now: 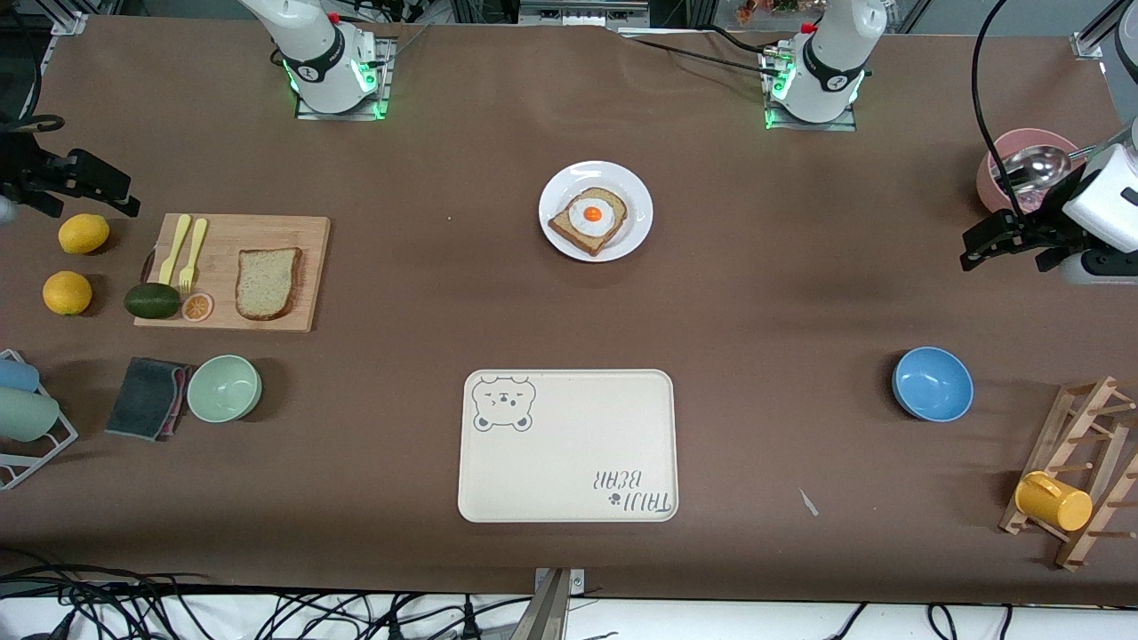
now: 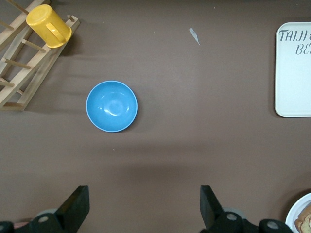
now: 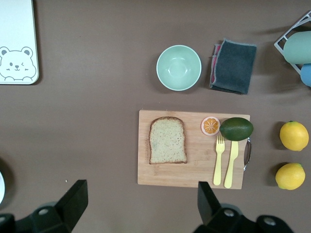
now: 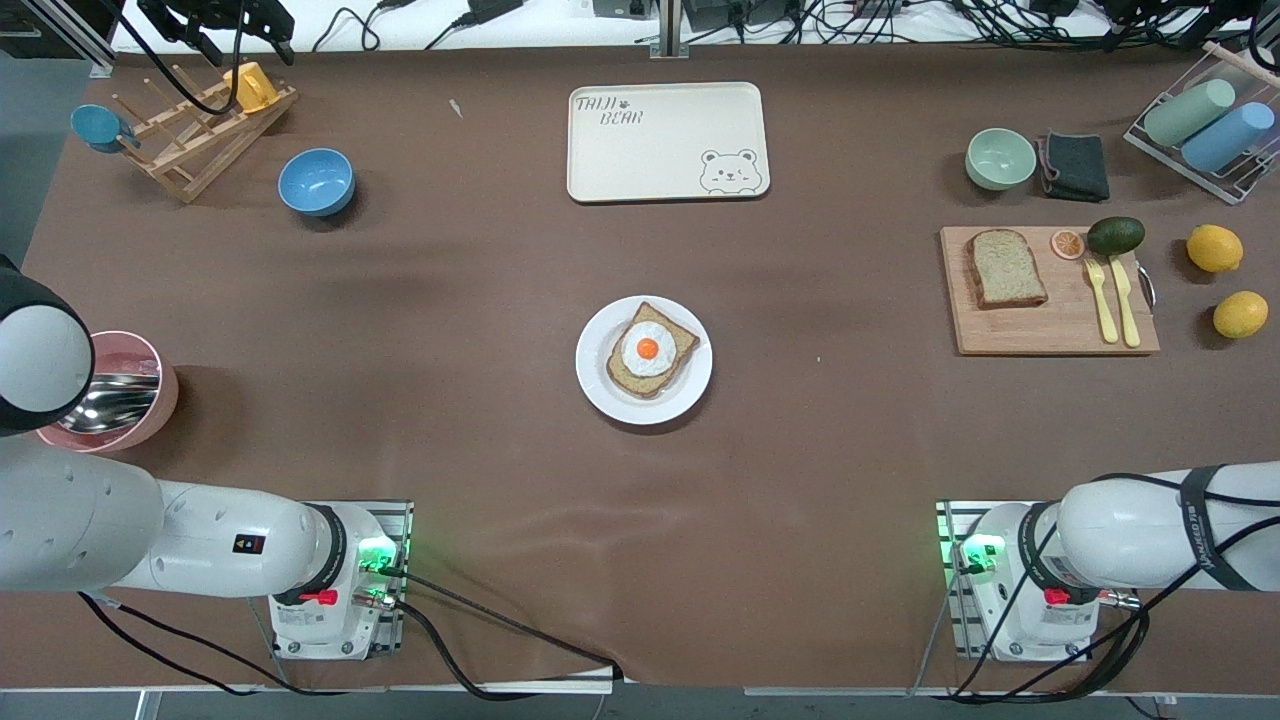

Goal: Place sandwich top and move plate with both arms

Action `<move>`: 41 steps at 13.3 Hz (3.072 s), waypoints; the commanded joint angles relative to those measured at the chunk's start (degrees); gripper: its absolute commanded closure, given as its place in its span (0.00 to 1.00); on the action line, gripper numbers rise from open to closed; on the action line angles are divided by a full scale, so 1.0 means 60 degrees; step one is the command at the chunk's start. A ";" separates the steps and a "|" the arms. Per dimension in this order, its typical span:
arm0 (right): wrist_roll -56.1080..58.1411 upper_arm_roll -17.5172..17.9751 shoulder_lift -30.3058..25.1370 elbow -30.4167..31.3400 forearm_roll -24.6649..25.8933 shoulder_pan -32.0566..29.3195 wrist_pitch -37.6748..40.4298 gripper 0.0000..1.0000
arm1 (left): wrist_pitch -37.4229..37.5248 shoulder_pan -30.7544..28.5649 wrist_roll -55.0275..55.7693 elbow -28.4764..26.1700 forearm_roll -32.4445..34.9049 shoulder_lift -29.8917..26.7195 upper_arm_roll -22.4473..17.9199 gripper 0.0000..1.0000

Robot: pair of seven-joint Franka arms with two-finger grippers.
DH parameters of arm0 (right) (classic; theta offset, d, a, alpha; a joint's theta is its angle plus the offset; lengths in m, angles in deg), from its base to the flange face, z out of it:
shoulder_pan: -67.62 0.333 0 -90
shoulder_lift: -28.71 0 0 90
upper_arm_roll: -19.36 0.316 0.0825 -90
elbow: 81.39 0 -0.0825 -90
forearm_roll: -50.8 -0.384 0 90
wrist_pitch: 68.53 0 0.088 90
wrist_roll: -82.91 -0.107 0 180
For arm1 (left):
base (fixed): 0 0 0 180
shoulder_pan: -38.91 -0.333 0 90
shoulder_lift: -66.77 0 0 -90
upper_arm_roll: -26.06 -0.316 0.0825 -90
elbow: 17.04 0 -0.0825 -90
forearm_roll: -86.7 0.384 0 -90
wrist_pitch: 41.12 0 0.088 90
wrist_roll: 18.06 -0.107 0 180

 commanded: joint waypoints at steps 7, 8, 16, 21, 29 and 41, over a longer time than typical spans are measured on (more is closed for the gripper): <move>-0.0086 0.0011 -0.0012 -0.0044 -0.0156 -0.0041 0.0087 0.00 | 0.0022 0.0013 -0.0248 0.0056 -0.0062 -0.0030 -0.0032 0.00; -0.0086 0.0011 -0.0012 -0.0044 -0.0156 -0.0041 0.0087 0.00 | 0.0022 0.0013 -0.0248 0.0056 -0.0062 -0.0016 -0.0032 0.00; -0.0013 0.0011 -0.0012 -0.0059 -0.0156 -0.0041 0.0087 0.00 | 0.0022 -0.0001 -0.0248 0.0056 -0.0062 -0.0016 -0.0032 0.00; -0.0027 0.0069 -0.0012 -0.0059 -0.0141 -0.0041 0.0087 0.00 | 0.0022 -0.0001 -0.0248 0.0042 -0.0048 -0.0016 -0.0046 0.00; -0.0013 0.0055 -0.0027 -0.0073 0.0005 -0.0041 0.0468 0.00 | 0.0022 -0.0001 -0.0248 0.0041 -0.0048 -0.0016 -0.0046 0.00; -0.0129 0.0128 0.1495 -0.0059 0.0739 0.0003 -0.0101 0.00 | 0.0022 -0.0001 -0.0248 0.0041 -0.0062 -0.0016 -0.0032 0.00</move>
